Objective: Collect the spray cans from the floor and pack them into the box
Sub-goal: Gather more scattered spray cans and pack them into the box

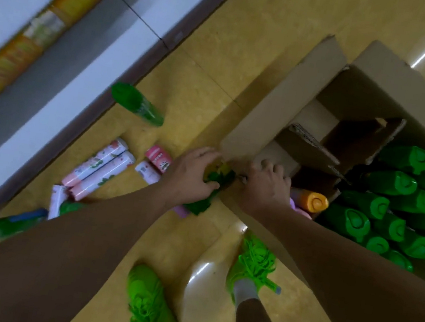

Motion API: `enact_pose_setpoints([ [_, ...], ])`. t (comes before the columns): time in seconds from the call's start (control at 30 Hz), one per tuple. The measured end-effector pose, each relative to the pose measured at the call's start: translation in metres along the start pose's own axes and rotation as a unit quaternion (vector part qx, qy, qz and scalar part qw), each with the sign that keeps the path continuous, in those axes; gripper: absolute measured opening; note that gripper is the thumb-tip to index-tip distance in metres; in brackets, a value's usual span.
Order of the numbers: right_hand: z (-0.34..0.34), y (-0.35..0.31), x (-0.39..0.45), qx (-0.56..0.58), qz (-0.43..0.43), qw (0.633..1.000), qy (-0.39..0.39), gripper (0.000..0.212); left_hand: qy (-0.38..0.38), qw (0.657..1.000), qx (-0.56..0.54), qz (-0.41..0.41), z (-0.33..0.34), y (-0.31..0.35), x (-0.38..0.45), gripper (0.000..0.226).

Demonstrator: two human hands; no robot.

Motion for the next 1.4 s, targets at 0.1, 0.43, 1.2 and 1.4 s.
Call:
enact_pose_setpoints([
  [0.1,0.004,-0.049,-0.013,0.007,-0.016,1.000,0.020,0.054,0.046,0.998,-0.004,-0.043,-0.029,-0.044,-0.028,0.077],
  [0.43,0.078,-0.126,-0.042,-0.045,-0.067,0.997,-0.015,0.059,0.143,0.979,-0.056,-0.137,-0.056,-0.152,-0.092,0.082],
  [1.2,0.196,-0.110,0.065,-0.286,-0.301,0.905,-0.093,0.071,0.219,0.893,-0.223,-0.323,0.036,-0.216,0.008,0.094],
  [1.4,0.211,-0.104,0.075,-0.298,-0.323,0.892,-0.109,0.074,0.322,0.830,-0.298,-0.343,0.010,-0.233,0.043,0.116],
])
Point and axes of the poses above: each hand's wrist, its own x-axis towards the middle knuckle, its own z-axis out of the palm, y = z × x, the point moved 7 cm from there along x, towards the middle knuckle, and after that the axes turned 5 degrees about y, right-handed, at the moved point
